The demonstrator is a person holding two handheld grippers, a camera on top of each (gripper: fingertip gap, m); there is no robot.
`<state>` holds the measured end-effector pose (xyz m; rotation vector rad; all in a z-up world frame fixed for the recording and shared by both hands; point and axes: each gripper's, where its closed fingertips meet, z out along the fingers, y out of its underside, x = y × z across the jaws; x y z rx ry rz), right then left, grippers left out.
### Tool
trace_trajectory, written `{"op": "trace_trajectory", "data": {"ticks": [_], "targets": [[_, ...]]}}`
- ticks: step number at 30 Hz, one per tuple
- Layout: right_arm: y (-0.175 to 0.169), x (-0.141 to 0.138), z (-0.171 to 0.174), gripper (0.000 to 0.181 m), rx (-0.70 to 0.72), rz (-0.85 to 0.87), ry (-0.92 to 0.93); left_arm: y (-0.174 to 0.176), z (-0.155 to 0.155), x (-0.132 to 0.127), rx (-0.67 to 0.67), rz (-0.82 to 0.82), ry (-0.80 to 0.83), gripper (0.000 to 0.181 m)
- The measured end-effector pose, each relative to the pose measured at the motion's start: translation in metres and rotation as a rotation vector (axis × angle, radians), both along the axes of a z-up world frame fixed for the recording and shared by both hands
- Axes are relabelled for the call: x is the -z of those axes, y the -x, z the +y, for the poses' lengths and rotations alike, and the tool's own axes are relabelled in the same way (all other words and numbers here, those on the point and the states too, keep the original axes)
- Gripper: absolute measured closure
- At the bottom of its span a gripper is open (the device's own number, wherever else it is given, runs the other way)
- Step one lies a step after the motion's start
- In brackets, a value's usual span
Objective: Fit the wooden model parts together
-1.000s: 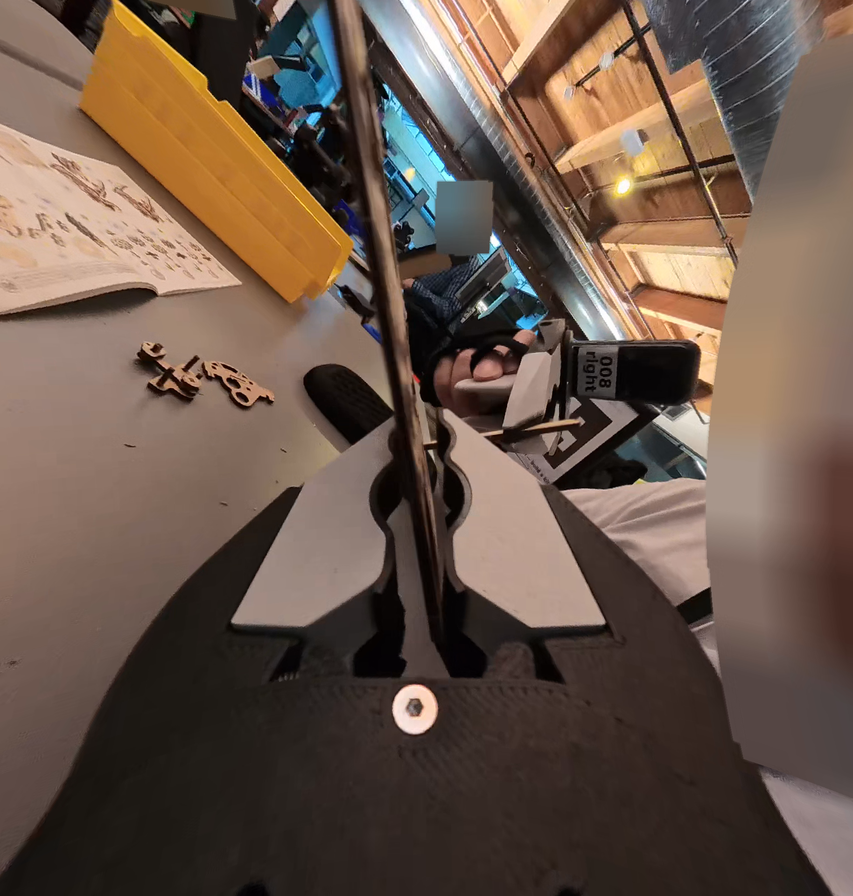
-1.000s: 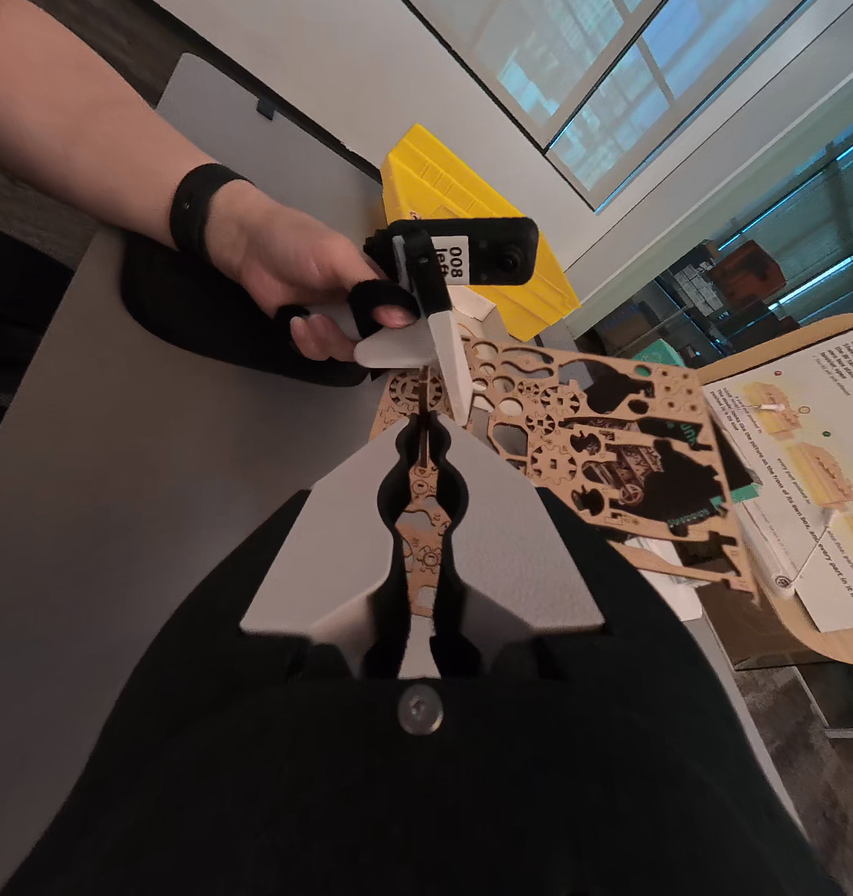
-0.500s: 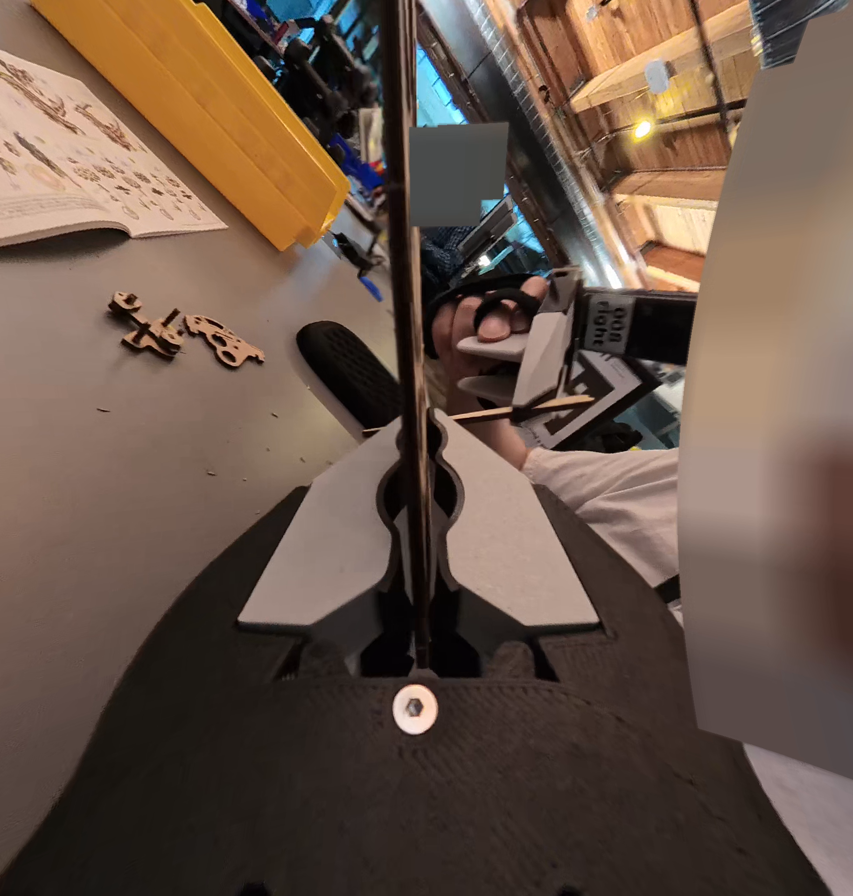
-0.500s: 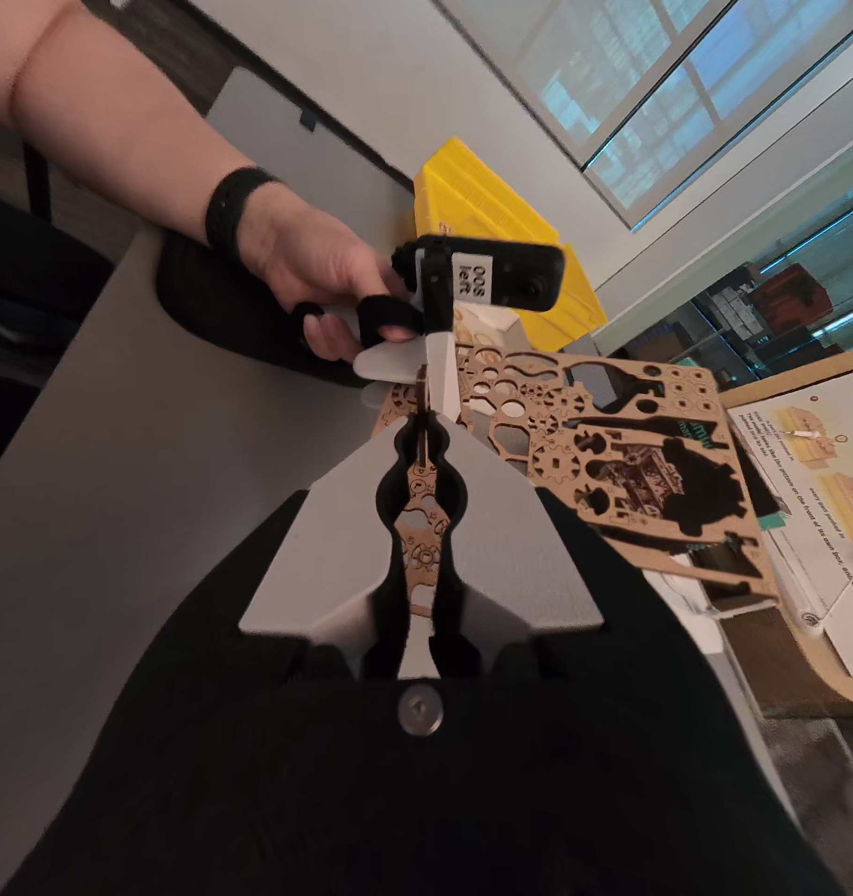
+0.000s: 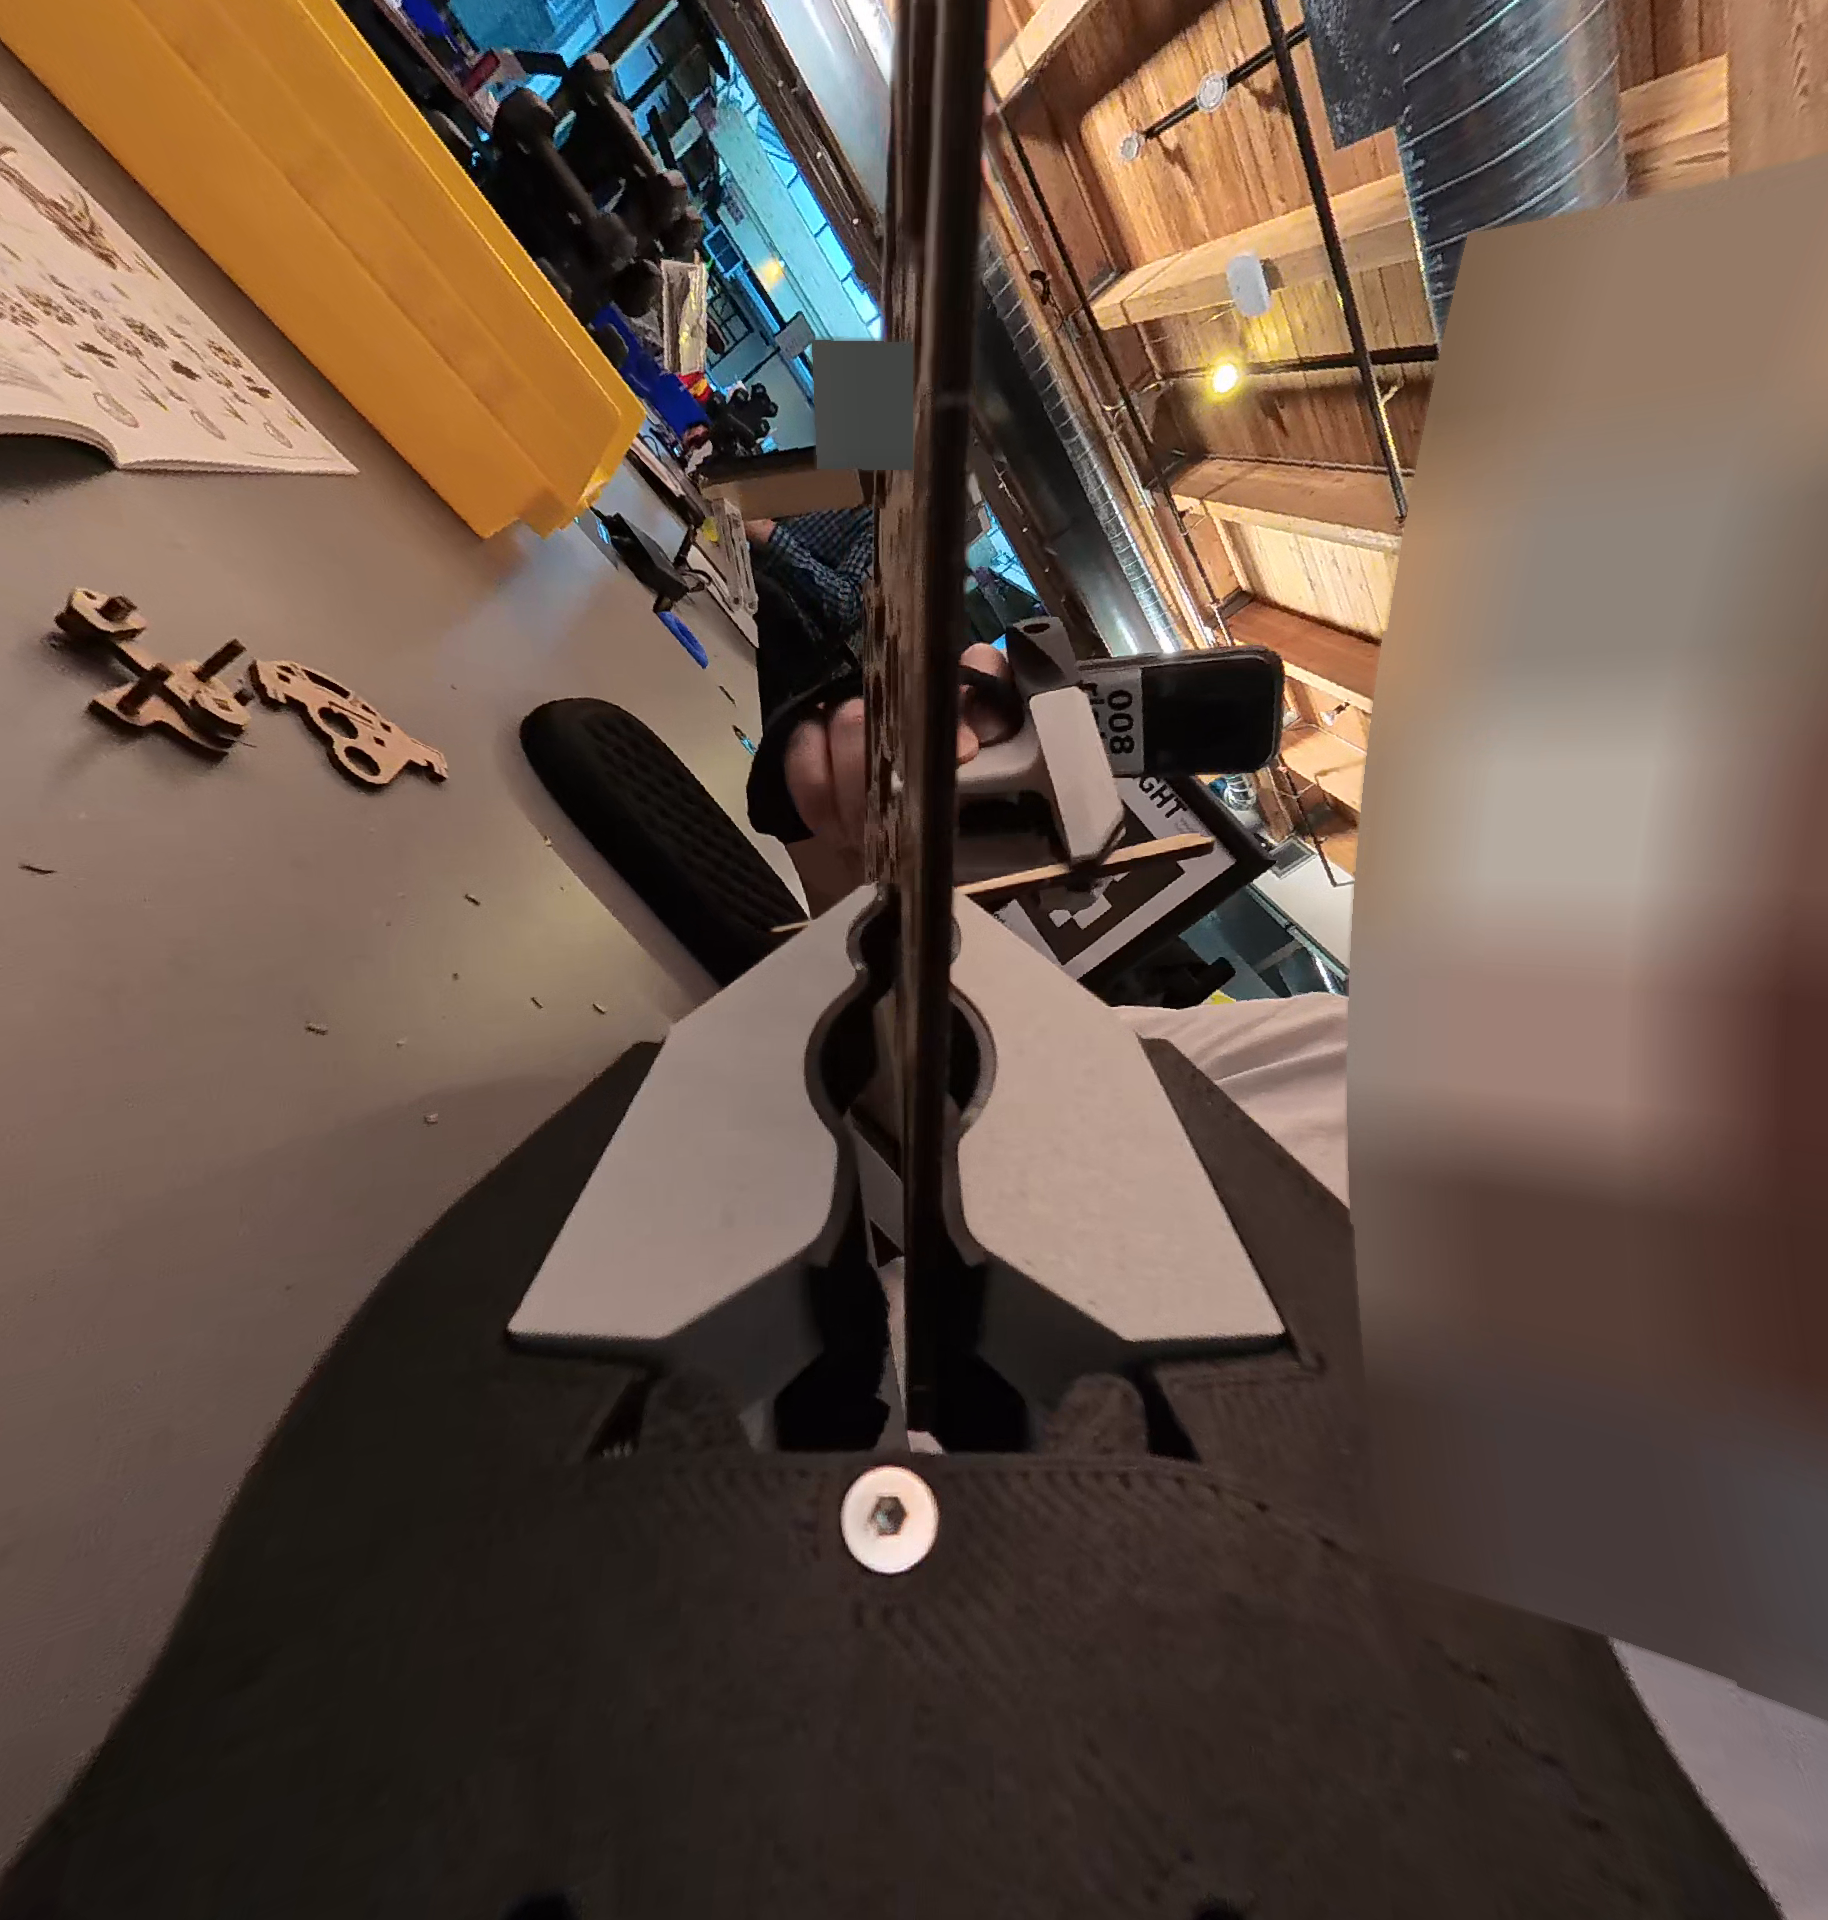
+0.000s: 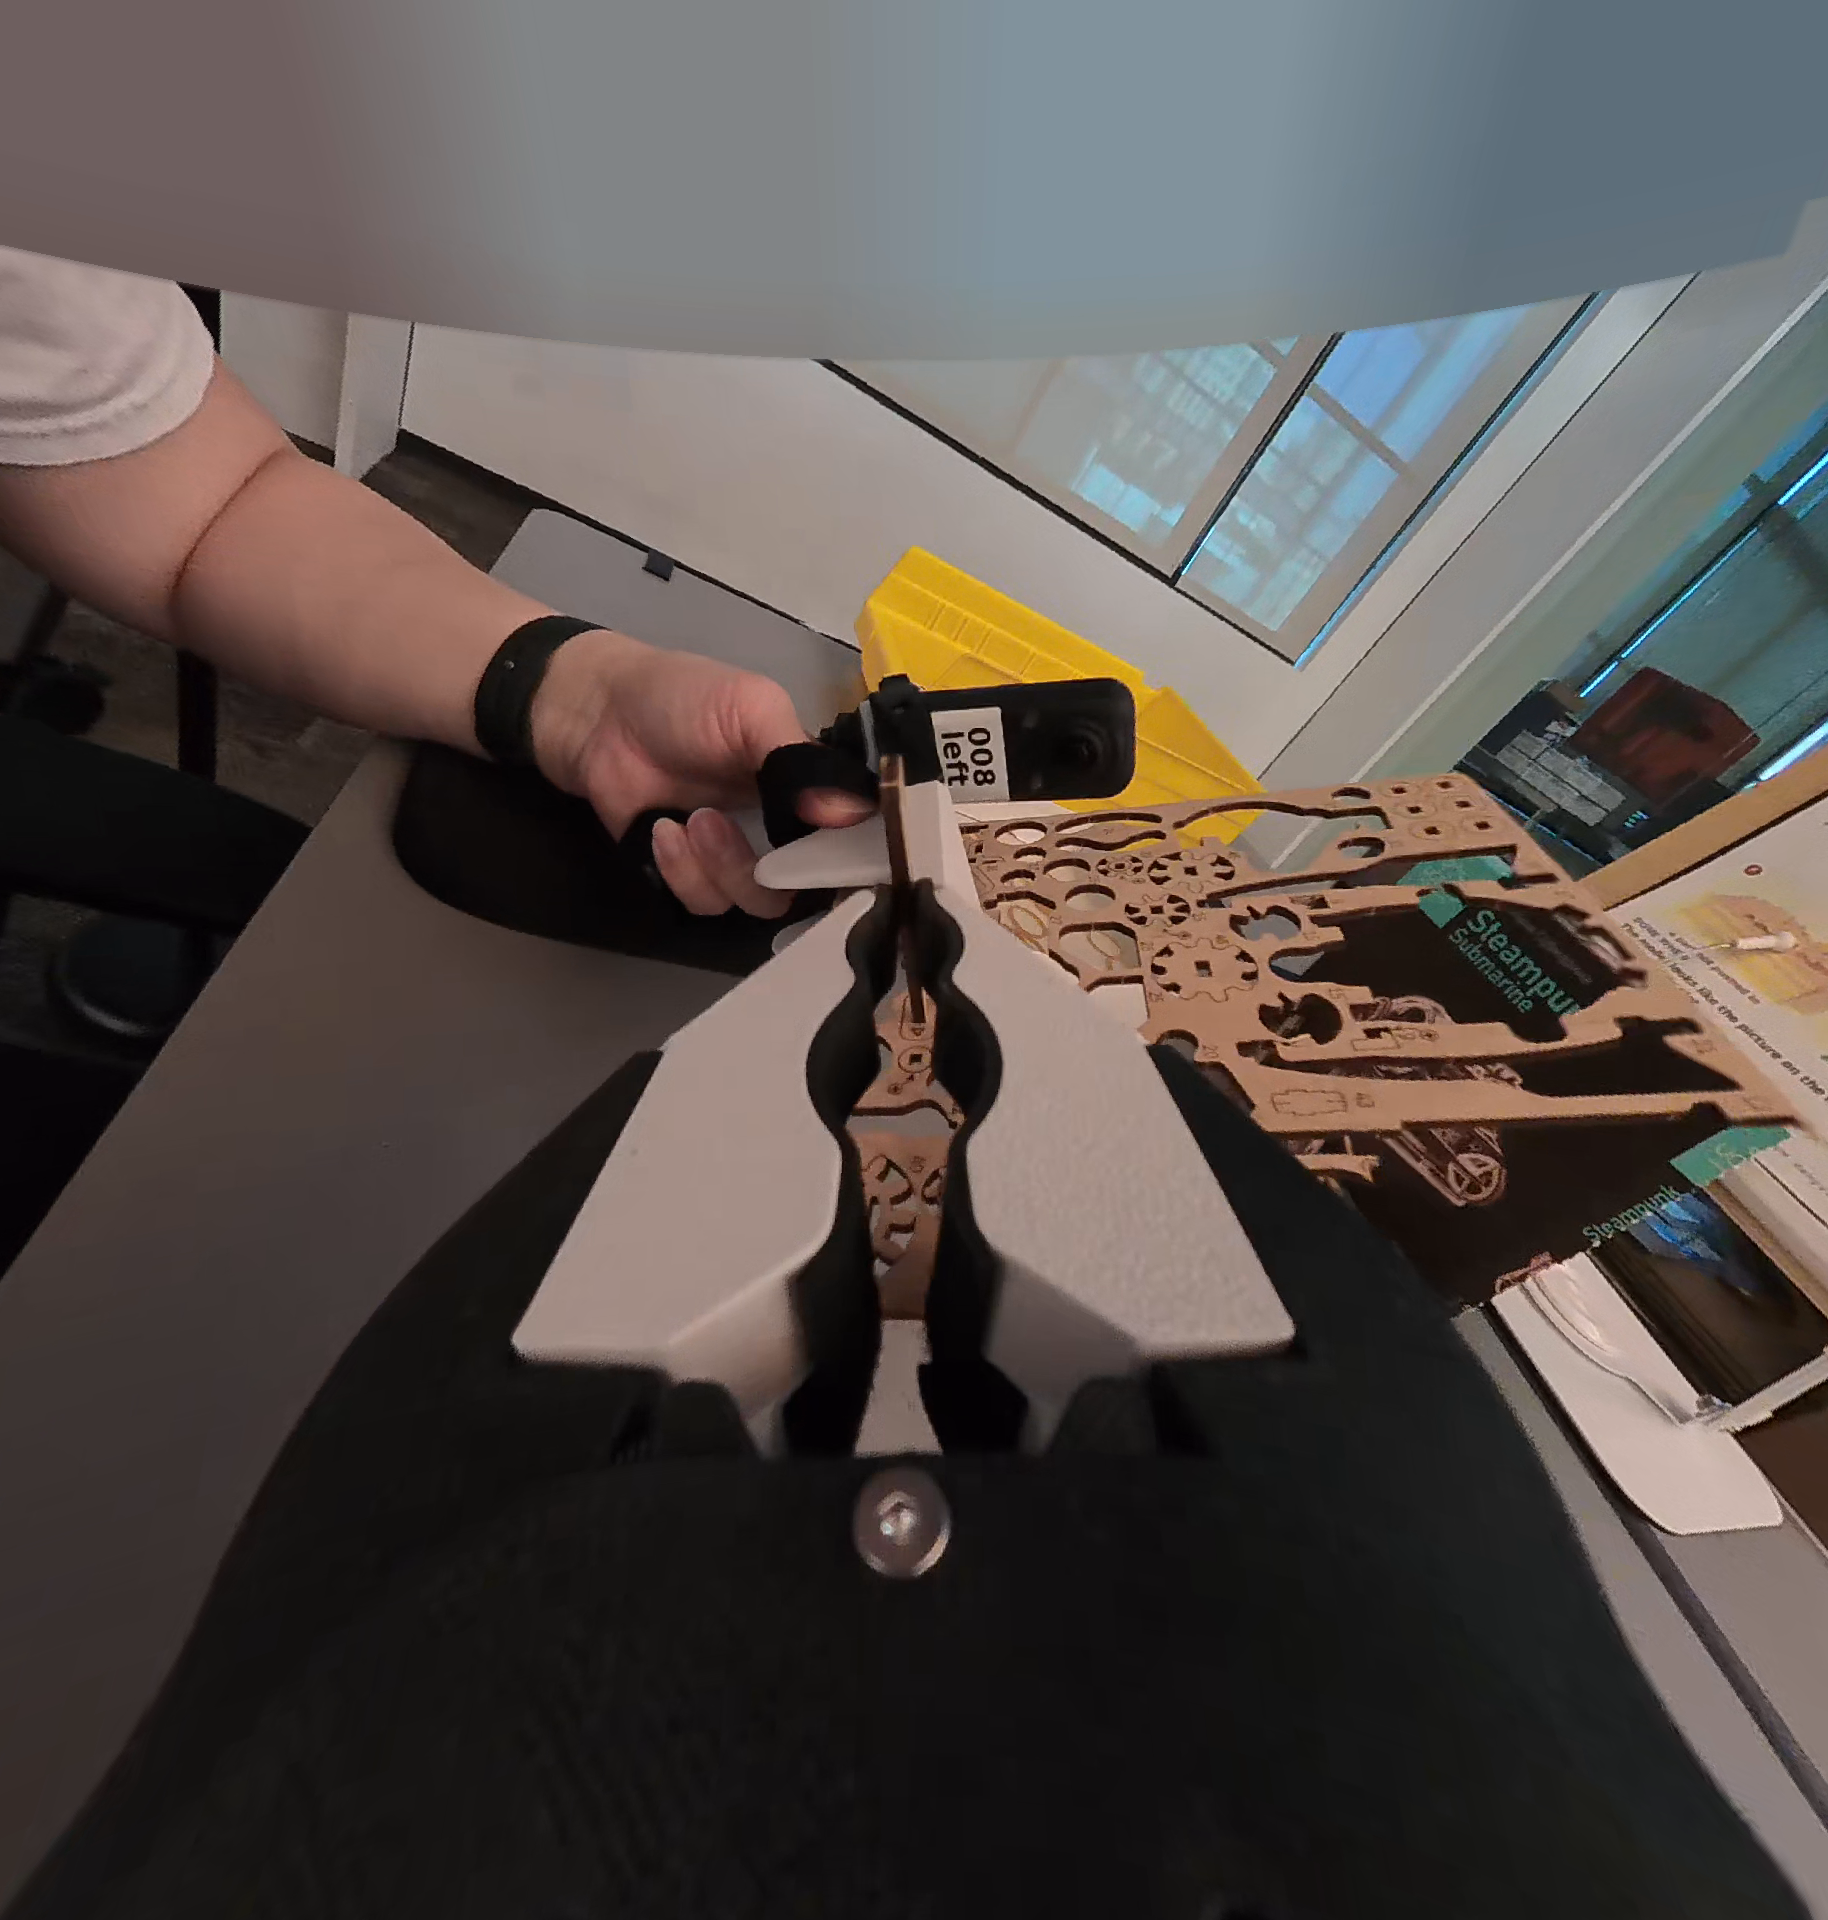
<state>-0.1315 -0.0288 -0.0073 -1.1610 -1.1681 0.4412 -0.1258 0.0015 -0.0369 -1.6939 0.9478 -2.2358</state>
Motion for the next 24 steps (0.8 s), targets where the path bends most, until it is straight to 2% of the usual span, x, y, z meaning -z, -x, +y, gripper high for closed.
{"op": "trace_trajectory", "data": {"ticks": [6, 9, 13, 16, 20, 24], "targets": [[0.0, 0.001, 0.001, 0.181, 0.002, 0.013, 0.008, -0.001, 0.001, 0.001, -0.008, 0.002, -0.003, 0.18], [0.005, 0.004, 0.007, 0.181, 0.057, -0.081, 0.01, -0.002, 0.004, 0.007, -0.049, 0.039, -0.078, 0.181], [0.012, 0.024, 0.02, 0.181, 0.124, -0.278, 0.04, -0.005, 0.014, 0.022, -0.171, 0.165, -0.311, 0.18], [0.013, 0.023, 0.027, 0.181, 0.139, -0.311, 0.076, -0.003, 0.021, 0.021, -0.213, 0.171, -0.293, 0.18], [0.014, 0.032, 0.033, 0.18, 0.181, -0.444, 0.057, 0.0, 0.03, 0.026, -0.281, 0.232, -0.398, 0.18], [0.014, 0.034, 0.035, 0.181, 0.216, -0.481, 0.048, 0.001, 0.033, 0.028, -0.31, 0.26, -0.44, 0.179]]}}
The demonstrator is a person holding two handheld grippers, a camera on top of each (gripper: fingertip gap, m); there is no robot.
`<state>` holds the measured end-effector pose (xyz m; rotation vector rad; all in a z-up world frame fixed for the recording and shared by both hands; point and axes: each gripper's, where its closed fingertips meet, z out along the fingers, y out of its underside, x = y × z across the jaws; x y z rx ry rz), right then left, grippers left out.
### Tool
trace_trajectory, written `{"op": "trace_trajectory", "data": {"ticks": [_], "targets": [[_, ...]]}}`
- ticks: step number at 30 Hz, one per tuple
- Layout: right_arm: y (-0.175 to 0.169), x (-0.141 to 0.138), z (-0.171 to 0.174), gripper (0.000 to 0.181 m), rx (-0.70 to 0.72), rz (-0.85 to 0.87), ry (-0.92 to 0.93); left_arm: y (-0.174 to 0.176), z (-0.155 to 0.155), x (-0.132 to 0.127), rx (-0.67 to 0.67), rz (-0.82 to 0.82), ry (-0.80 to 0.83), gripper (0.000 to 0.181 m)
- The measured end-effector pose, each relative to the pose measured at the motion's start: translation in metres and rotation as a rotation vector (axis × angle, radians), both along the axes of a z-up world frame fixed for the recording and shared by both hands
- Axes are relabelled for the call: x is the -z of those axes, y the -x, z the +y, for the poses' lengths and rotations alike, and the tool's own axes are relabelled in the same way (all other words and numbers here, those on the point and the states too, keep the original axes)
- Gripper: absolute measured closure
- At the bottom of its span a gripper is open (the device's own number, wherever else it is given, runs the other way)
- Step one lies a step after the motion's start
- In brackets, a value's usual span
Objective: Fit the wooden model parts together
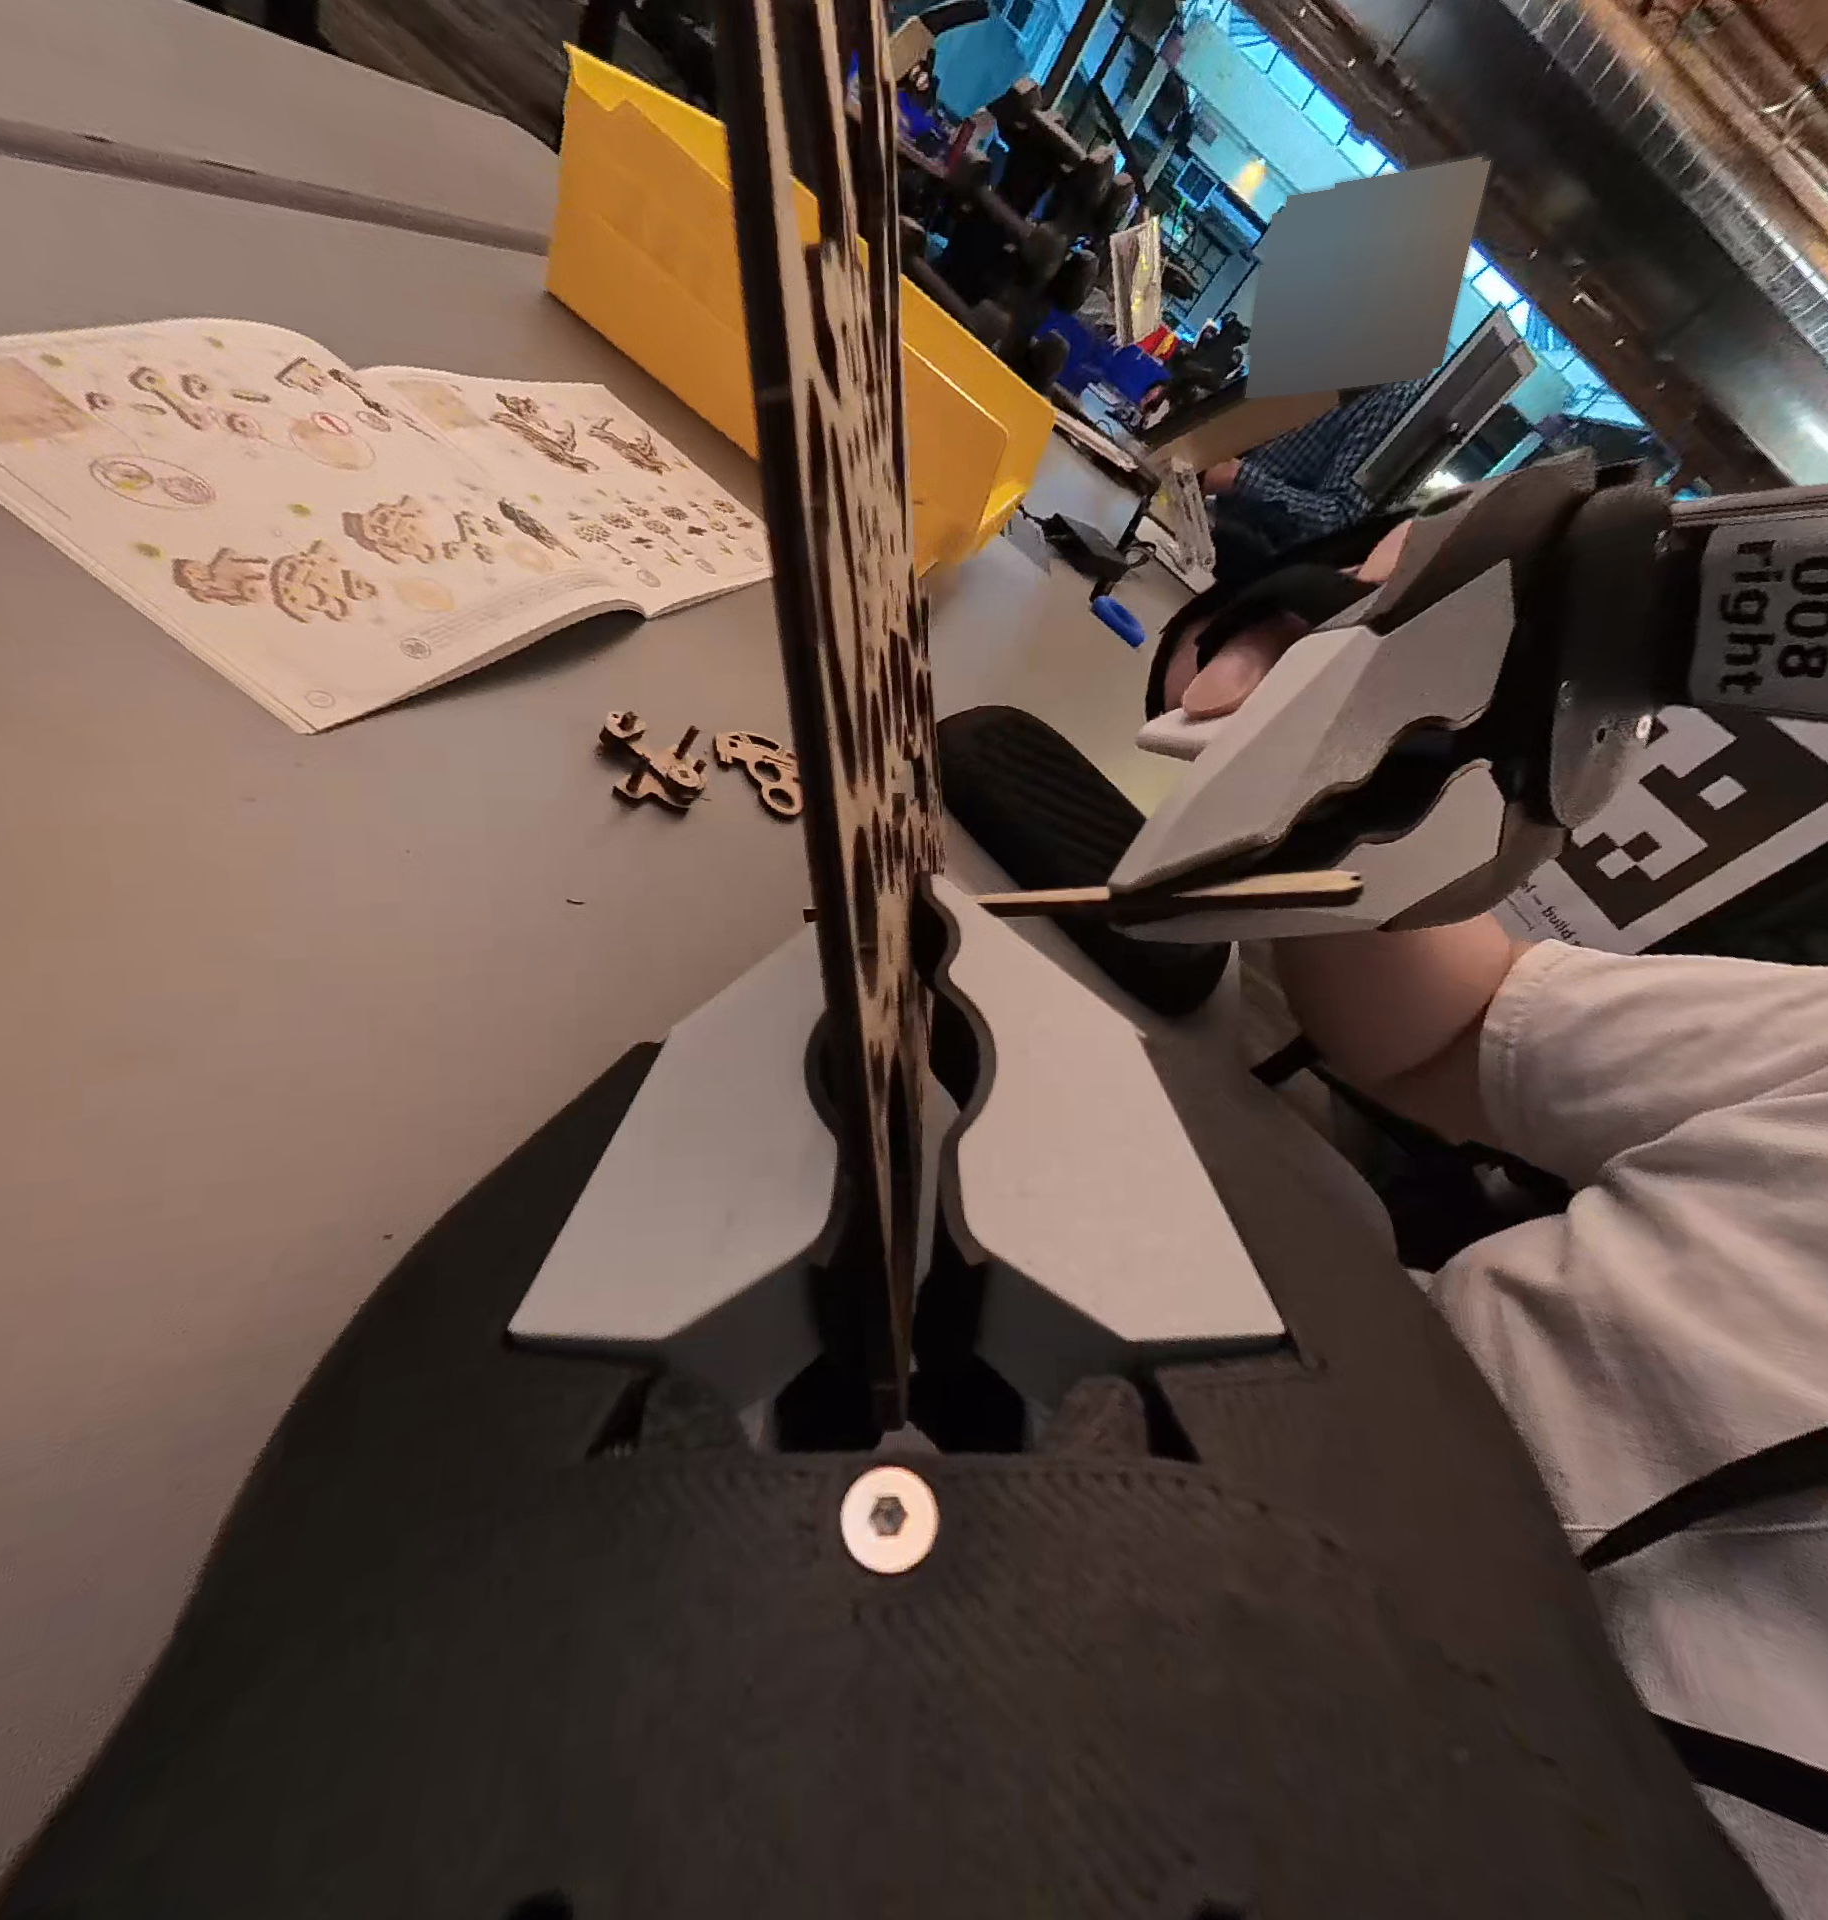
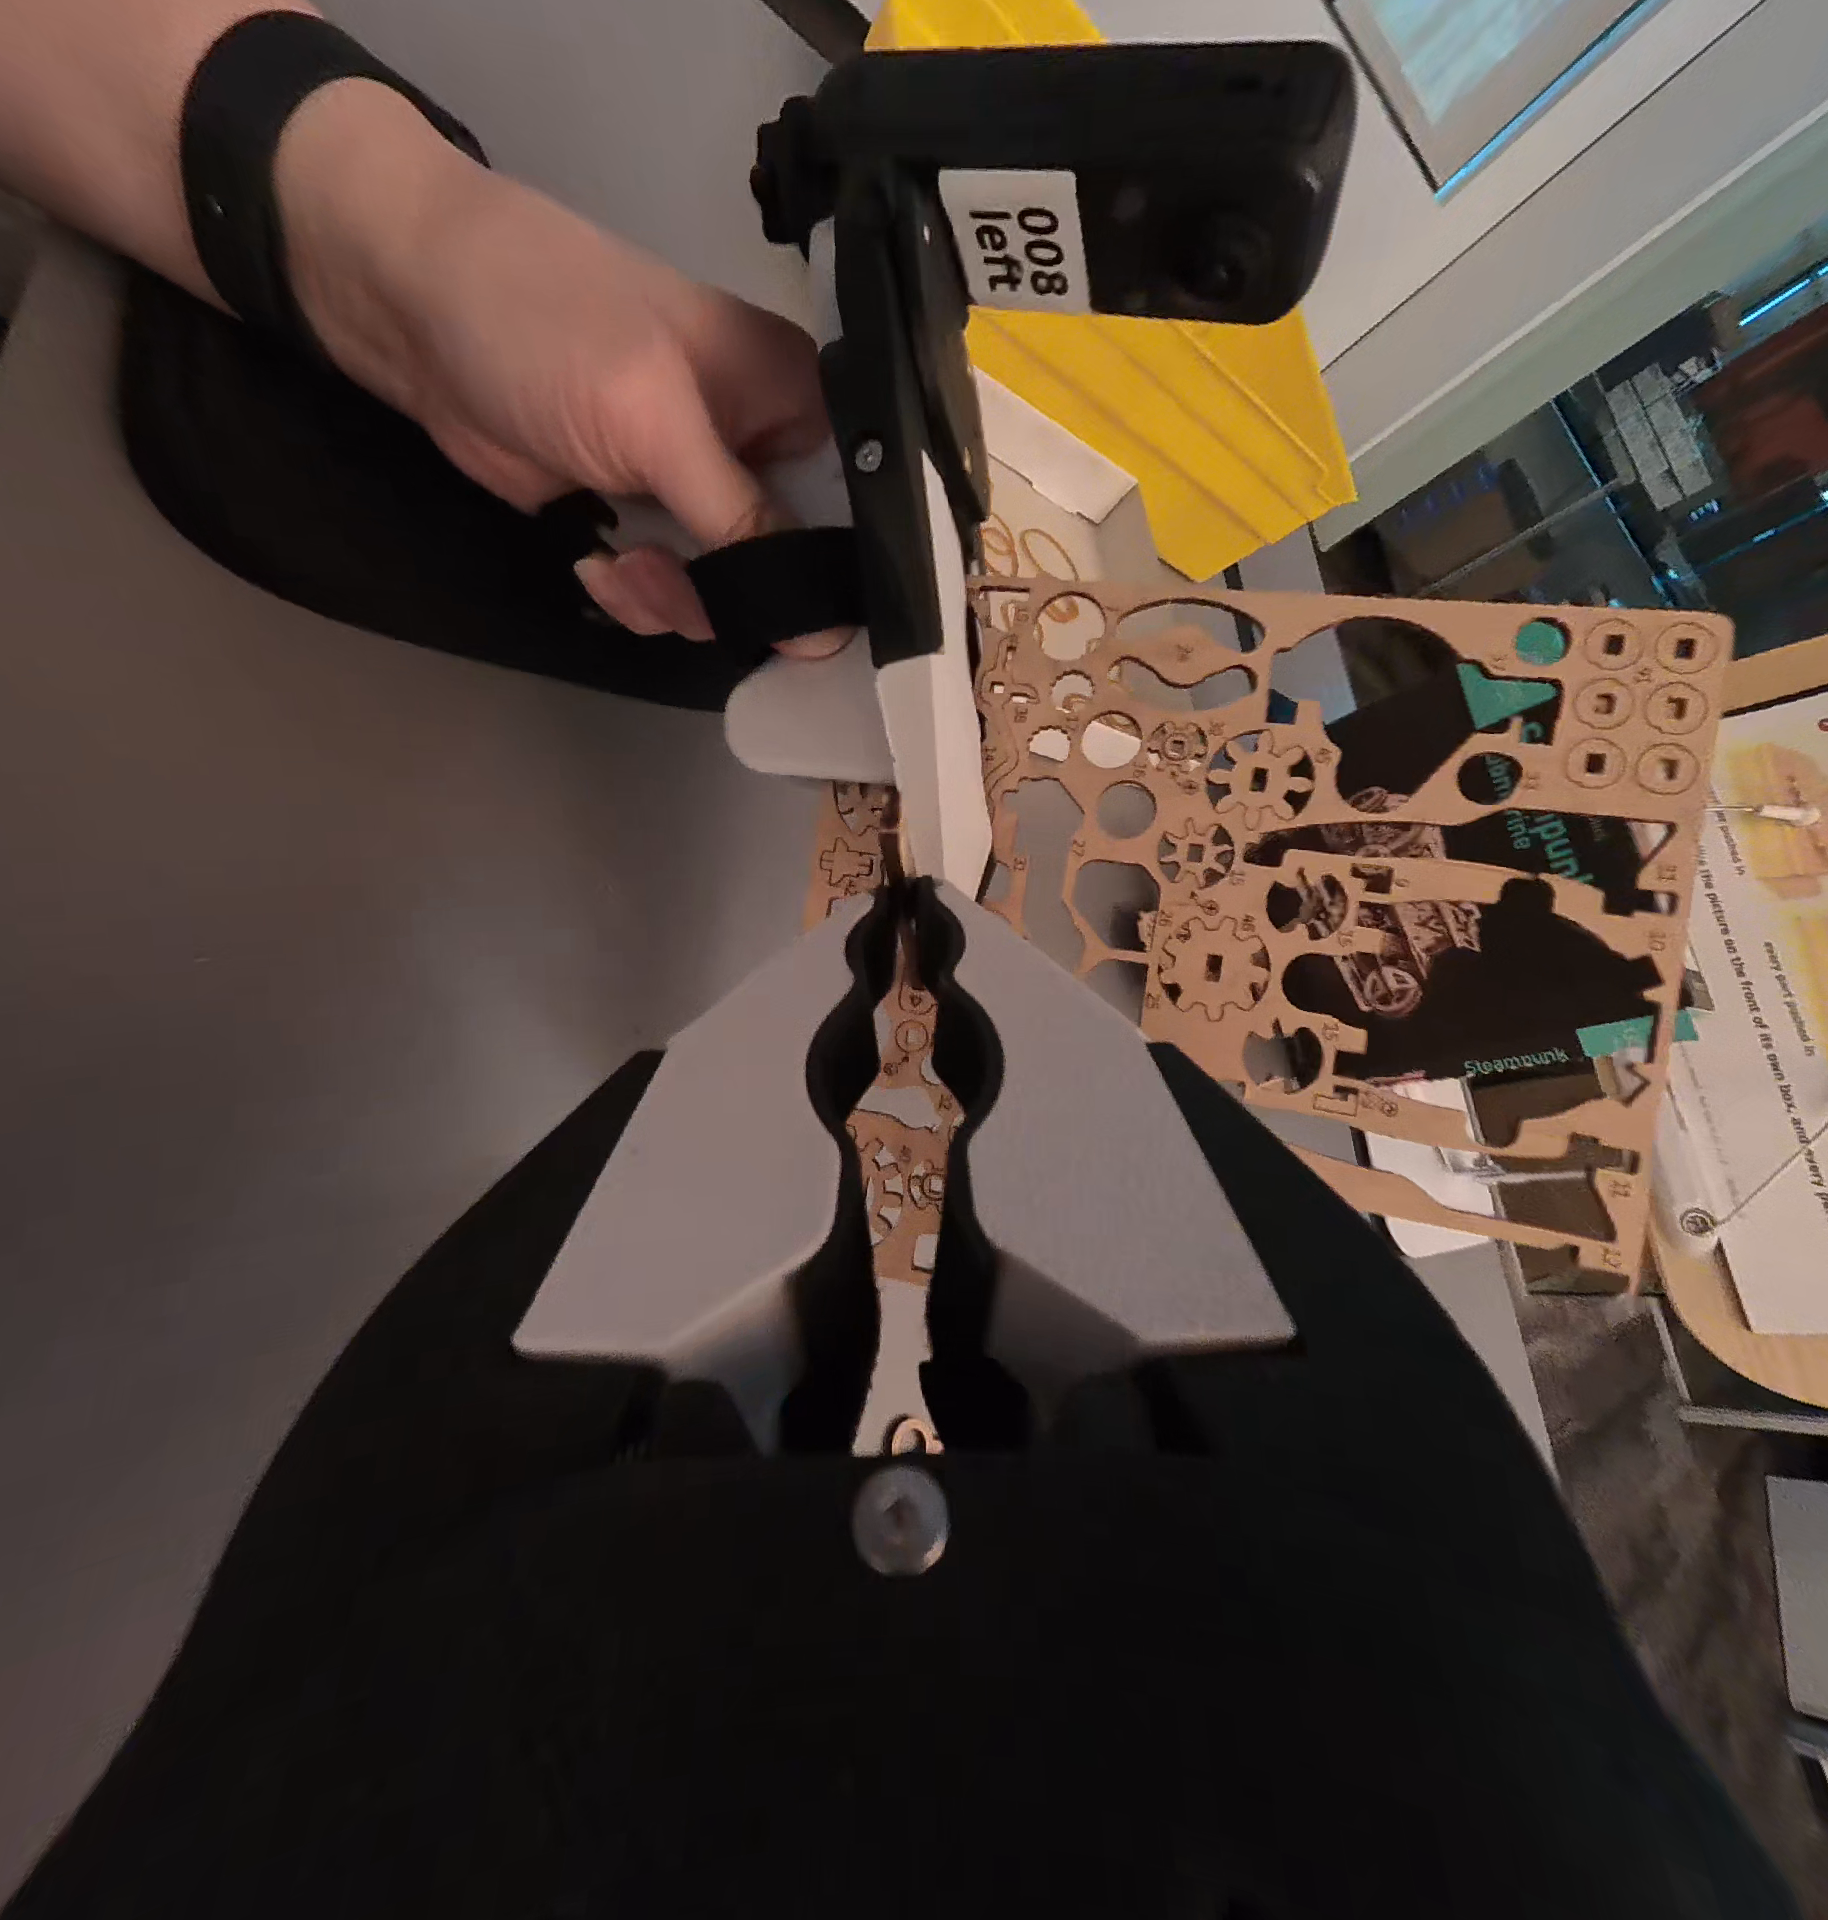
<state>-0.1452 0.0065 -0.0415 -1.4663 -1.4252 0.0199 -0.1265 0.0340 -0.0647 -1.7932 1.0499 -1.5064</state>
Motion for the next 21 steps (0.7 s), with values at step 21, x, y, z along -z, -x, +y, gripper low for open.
{"op": "trace_trajectory", "data": {"ticks": [21], "targets": [[-0.012, -0.034, -0.028, 0.18, -0.193, 0.538, -0.012, 0.002, -0.023, -0.031, 0.24, -0.26, 0.381, 0.18]]}}
